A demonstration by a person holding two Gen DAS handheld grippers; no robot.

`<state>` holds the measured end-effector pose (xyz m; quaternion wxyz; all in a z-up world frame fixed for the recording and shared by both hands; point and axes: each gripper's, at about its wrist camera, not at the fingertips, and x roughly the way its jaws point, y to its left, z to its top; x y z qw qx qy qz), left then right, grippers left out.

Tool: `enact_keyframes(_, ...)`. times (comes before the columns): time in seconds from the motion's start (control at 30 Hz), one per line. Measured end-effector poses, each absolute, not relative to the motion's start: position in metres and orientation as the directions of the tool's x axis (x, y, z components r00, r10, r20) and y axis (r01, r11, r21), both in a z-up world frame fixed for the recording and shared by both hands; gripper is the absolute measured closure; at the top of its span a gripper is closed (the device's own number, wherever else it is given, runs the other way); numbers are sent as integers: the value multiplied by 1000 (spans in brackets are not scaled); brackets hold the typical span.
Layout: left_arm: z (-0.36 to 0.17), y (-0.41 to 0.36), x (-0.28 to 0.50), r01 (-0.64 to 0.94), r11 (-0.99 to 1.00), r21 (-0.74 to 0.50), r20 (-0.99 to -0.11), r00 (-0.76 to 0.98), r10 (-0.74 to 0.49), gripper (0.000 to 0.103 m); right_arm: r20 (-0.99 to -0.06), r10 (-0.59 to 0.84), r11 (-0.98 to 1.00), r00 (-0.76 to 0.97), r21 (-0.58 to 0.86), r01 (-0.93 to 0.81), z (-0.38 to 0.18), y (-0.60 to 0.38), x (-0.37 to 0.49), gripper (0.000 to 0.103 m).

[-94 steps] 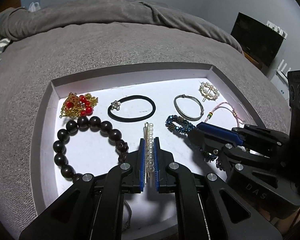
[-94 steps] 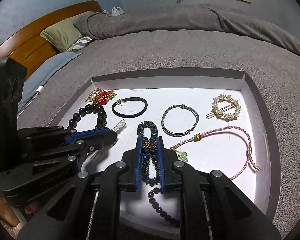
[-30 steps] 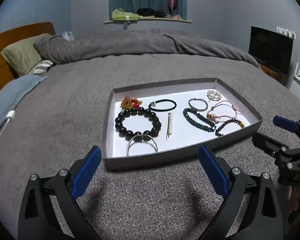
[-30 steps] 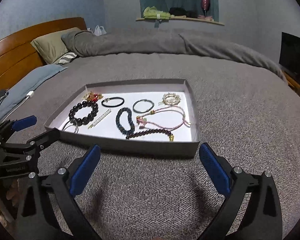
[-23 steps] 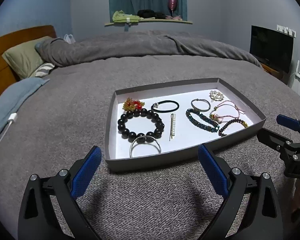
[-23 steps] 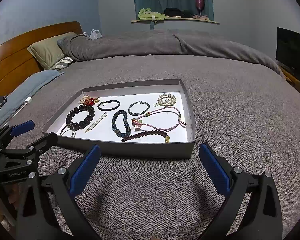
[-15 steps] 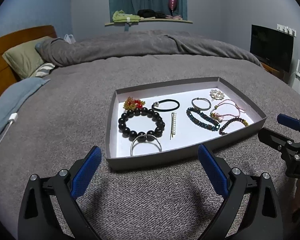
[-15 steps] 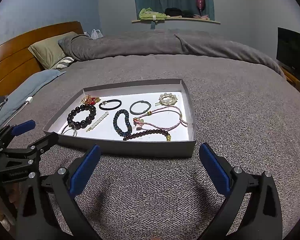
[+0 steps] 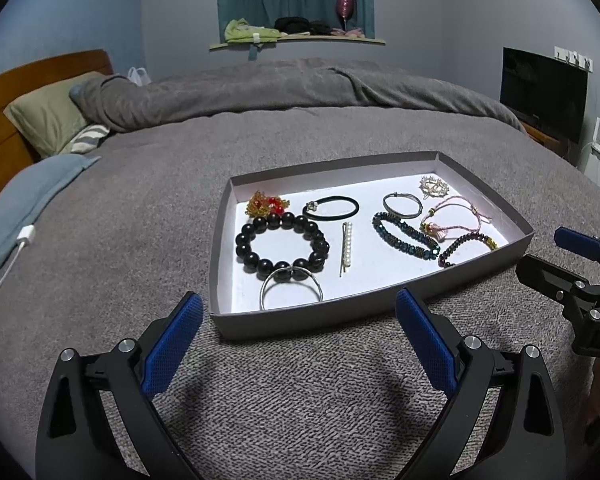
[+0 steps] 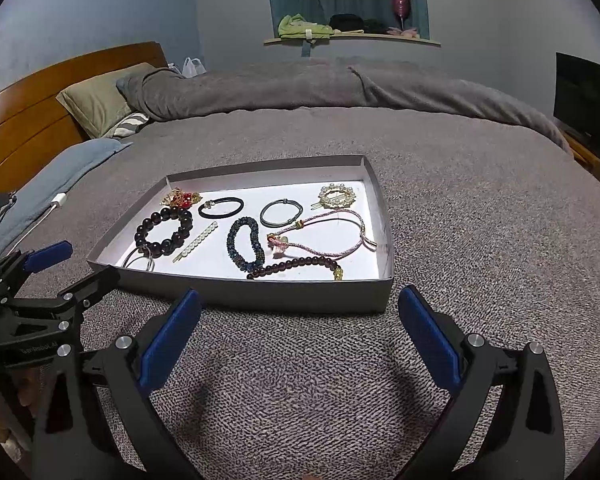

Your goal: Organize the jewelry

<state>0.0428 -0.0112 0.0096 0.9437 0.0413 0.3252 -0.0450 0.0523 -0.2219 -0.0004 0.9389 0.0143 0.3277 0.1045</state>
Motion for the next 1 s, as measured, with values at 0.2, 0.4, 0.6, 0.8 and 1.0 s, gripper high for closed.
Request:
enact_keyframes(0.2,9,-11,43,113,992,49,-618,784,-59,7,-616,205,978,761,95,-187,-2,-220,53,6)
enact_keyframes(0.4,9,-11,43,113,992,50,-620,783,-58,7,-621,206,978,757,97,-186,-4,-220,54,6)
enact_keyframes(0.6,7,-12,43,112,992,50,-620,782,-57,7,-623,206,978,755,98,-186,-5,-219,54,6)
enact_keyframes(0.8,8,-11,43,114,992,51,-621,782,-58,7,-625,209,977,752,99,-189,-6,-218,54,6)
enact_keyframes(1.0,6,-12,42,116,992,53,-622,781,-59,7,-626,208,977,752,98,-188,-7,-218,54,6)
